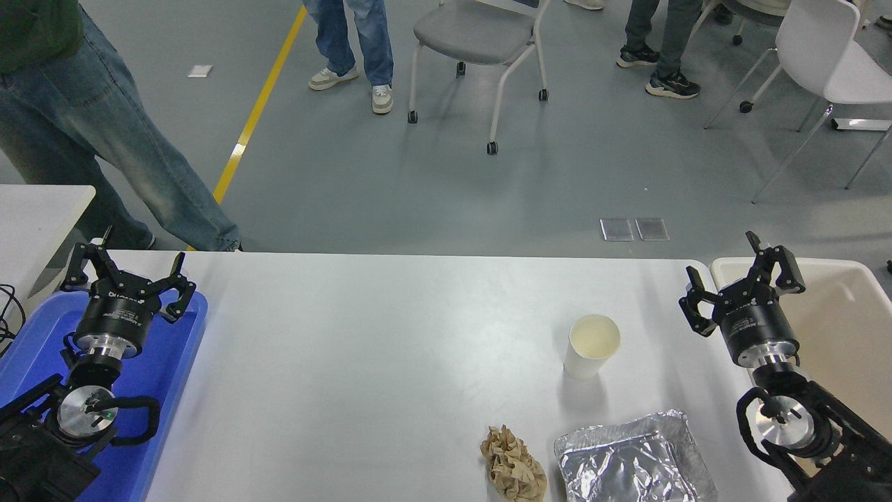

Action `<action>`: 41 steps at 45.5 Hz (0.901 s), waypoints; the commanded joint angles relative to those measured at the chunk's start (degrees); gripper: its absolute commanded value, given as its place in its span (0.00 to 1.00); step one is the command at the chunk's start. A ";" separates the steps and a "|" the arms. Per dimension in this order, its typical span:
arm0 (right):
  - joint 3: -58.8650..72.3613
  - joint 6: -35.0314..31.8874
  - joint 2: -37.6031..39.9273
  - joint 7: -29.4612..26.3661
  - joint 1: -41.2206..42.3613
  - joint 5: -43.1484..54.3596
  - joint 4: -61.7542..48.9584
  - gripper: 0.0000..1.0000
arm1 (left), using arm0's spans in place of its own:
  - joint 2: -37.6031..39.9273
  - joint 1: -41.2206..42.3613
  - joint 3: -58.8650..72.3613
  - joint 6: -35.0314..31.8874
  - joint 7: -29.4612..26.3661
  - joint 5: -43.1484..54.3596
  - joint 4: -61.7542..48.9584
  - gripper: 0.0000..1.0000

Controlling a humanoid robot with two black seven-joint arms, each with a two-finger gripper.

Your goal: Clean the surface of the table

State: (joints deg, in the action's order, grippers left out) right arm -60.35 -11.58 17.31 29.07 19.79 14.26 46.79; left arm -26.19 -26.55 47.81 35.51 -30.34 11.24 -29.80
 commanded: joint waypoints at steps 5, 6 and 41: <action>1.11 1.91 0.35 0.37 -1.16 1.73 3.22 1.00 | 0.00 0.00 0.00 0.00 0.02 0.01 0.00 1.00; 1.20 2.17 0.62 0.37 -1.33 2.25 3.92 1.00 | 0.00 0.00 0.00 0.00 0.02 0.01 0.00 1.00; 20.62 8.59 29.80 -15.79 0.95 25.63 34.68 1.00 | 0.00 0.00 0.00 0.00 0.02 0.01 0.00 1.00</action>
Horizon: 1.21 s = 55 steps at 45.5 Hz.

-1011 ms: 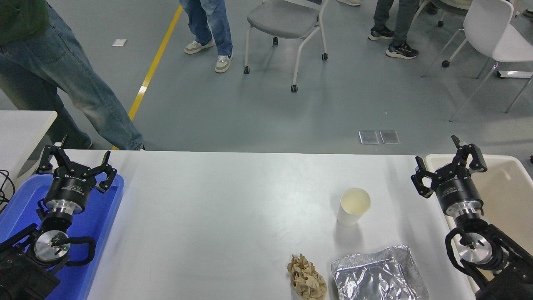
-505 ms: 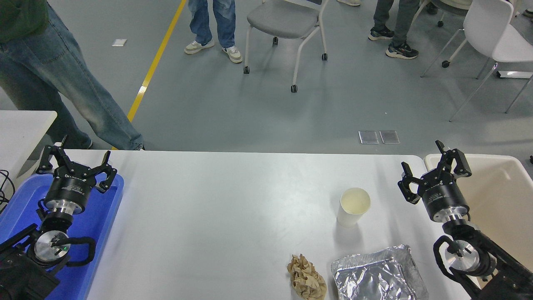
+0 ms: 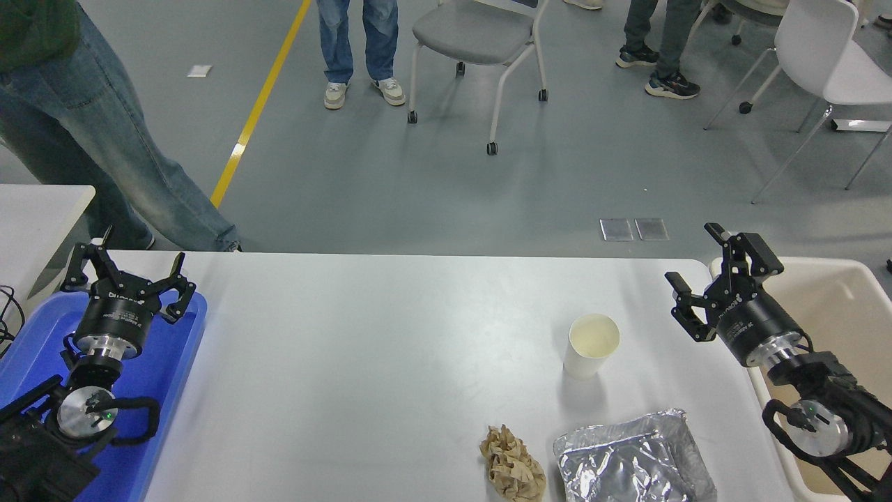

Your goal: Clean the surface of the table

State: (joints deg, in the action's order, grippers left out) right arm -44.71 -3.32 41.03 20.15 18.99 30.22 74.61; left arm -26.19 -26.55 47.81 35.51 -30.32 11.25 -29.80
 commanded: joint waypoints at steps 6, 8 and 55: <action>9.81 -0.28 8.27 -9.34 4.90 13.90 8.71 1.00 | 0.00 0.01 0.00 0.00 -0.01 0.00 0.00 1.00; 12.62 -0.19 8.80 -9.34 7.36 15.65 8.71 1.00 | 0.00 0.01 0.00 0.00 -0.01 0.00 0.00 1.00; 57.10 3.85 -4.46 -10.75 42.97 37.02 -5.26 1.00 | 0.00 0.01 0.00 0.00 -0.01 0.00 0.00 1.00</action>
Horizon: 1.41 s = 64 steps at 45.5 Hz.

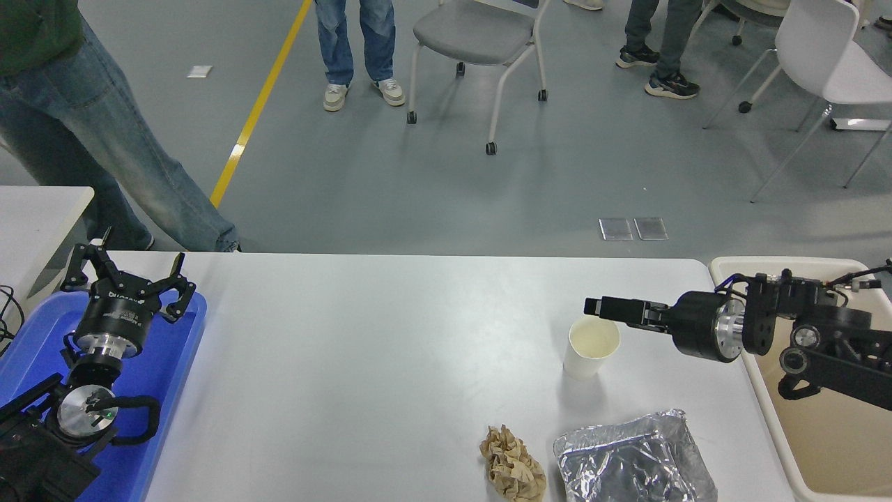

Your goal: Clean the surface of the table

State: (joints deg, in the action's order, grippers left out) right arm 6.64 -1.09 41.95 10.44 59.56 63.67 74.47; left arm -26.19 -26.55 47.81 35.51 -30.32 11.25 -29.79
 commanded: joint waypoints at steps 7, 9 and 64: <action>7.43 3.28 -8.11 -2.35 3.01 4.00 -9.87 1.00 | 0.00 -0.08 0.00 0.00 0.00 0.00 0.00 1.00; 7.69 3.72 -8.11 -2.79 3.01 4.09 -10.92 1.00 | 0.00 -0.08 0.00 0.00 0.00 0.00 0.00 1.00; 20.52 11.02 -13.56 -2.17 4.07 7.43 -15.49 0.28 | 0.00 -0.08 0.00 0.00 0.00 0.00 0.00 1.00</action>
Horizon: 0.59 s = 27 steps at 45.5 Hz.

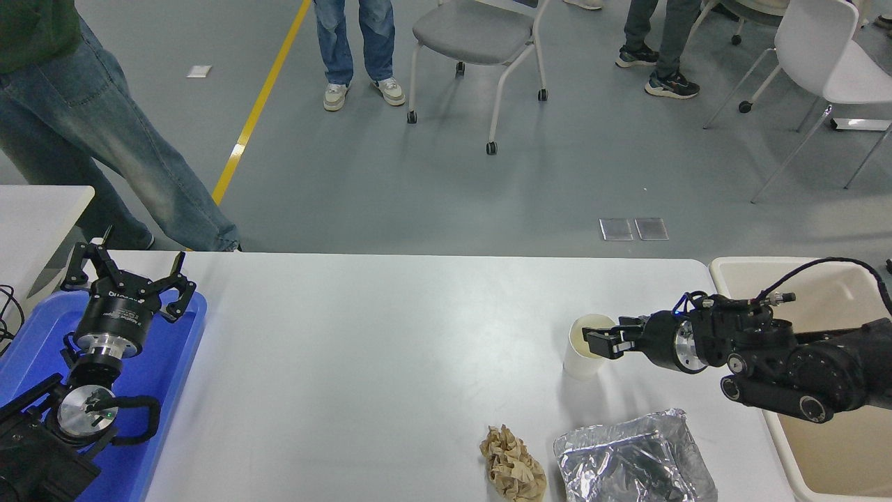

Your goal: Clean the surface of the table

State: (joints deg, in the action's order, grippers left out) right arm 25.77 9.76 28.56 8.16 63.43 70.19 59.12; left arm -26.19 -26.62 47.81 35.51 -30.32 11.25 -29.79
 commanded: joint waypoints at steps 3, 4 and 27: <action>1.48 0.09 -0.09 0.10 0.64 0.91 -0.15 0.20 | 0.00 0.08 0.00 0.00 0.00 0.00 0.00 1.00; 1.57 0.09 -0.17 0.10 0.90 0.91 -0.23 0.18 | 0.00 -0.01 0.00 0.00 0.00 0.00 0.00 1.00; 5.70 -1.40 1.58 0.45 6.27 0.21 0.47 0.00 | 0.00 0.08 0.00 0.00 0.00 0.00 0.00 1.00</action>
State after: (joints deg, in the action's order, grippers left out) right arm 29.83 9.54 28.99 8.34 67.10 70.78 59.13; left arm -26.19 -26.59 47.81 35.51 -30.32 11.25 -29.80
